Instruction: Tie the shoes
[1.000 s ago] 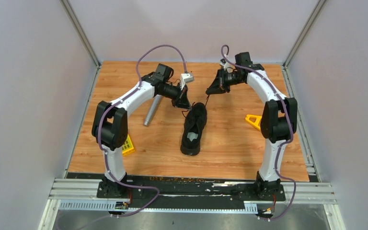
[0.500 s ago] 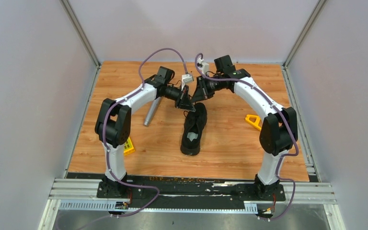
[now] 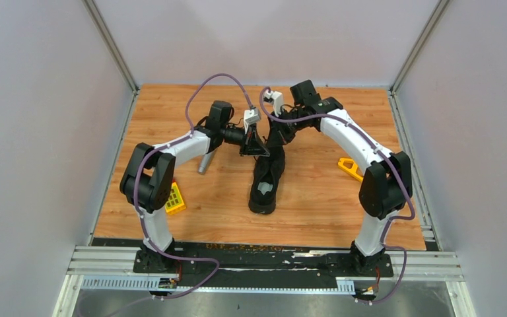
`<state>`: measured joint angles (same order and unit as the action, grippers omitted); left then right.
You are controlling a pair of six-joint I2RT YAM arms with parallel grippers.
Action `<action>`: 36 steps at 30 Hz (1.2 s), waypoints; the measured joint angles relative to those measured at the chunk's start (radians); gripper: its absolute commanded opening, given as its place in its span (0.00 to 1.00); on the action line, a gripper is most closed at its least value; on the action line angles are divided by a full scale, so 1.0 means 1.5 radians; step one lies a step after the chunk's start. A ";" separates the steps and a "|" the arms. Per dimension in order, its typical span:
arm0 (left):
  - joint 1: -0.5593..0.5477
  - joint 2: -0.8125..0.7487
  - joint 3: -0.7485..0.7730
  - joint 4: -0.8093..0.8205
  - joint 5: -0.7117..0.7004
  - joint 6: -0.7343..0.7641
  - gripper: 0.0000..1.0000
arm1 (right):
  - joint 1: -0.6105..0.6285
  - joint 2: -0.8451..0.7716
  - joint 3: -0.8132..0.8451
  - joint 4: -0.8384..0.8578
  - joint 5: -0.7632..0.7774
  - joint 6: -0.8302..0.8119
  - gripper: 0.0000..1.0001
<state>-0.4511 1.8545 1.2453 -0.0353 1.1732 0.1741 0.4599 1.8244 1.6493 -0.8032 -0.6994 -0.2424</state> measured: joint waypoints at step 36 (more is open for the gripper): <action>0.001 -0.004 -0.096 0.341 0.008 -0.125 0.00 | 0.005 -0.044 0.030 -0.170 0.128 -0.489 0.43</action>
<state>-0.4503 1.8488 1.1019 0.4759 1.1854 -0.0132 0.4671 1.7588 1.6943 -1.0580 -0.5076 -0.9756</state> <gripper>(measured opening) 0.007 0.437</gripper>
